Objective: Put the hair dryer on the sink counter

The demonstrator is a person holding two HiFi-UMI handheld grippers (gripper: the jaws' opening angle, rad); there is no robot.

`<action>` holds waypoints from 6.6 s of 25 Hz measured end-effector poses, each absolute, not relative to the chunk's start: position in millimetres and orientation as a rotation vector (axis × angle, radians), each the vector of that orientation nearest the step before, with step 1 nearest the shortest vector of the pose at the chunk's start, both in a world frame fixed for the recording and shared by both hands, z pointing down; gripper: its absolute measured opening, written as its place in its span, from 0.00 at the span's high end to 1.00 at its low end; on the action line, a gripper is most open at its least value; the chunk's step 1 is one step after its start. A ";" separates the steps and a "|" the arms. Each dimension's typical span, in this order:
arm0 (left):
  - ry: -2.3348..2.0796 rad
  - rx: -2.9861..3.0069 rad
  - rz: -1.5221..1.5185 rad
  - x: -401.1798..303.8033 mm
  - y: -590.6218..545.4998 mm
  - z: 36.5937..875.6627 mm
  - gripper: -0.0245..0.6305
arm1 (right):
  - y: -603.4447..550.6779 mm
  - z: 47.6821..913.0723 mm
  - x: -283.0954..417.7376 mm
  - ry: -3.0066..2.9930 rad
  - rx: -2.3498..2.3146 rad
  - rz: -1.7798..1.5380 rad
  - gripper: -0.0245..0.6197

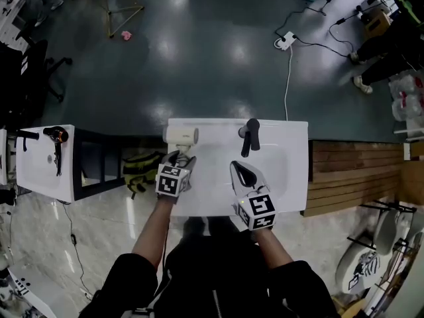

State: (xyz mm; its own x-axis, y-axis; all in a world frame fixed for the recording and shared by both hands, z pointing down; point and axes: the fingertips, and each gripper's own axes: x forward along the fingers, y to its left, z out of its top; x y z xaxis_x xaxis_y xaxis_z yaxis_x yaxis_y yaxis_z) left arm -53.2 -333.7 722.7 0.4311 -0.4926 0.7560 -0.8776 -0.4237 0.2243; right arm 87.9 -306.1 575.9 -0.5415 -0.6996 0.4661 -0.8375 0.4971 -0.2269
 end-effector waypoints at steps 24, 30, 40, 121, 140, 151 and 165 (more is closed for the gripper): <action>-1.122 2.002 0.857 -58.2 -344.0 760.1 0.63 | -300.7 588.3 81.2 -2.404 1.245 0.639 0.95; -1.112 2.008 0.875 -55.7 -345.3 765.6 0.63 | -301.3 588.6 82.5 -2.396 1.253 0.645 0.95; -1.122 1.992 0.920 -53.8 -347.5 771.1 0.63 | -299.7 588.8 78.6 -2.395 1.256 0.663 0.95; -1.394 2.332 0.653 -74.1 -293.0 607.5 0.94 | -248.4 536.3 60.2 -2.472 1.340 0.494 0.95; -1.418 2.576 0.360 -80.0 -239.0 523.3 0.94 | -222.7 497.8 38.4 -2.571 1.420 0.372 0.95; -1.422 2.636 0.255 -90.4 -224.3 504.6 0.94 | -203.9 482.3 36.7 -2.616 1.481 0.280 0.95; -1.389 2.631 0.298 -89.9 -214.3 509.7 0.93 | -193.1 478.3 32.0 -2.604 1.472 0.256 0.96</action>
State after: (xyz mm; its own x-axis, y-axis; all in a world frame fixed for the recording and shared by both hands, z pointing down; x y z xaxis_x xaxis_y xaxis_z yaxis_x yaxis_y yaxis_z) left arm -89.9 -214.3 509.7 0.5511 -0.7977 0.2448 -0.8279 -0.5594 0.0412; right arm 32.0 -193.1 478.3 -0.5119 -0.8345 0.2041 -0.8582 0.5071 -0.0789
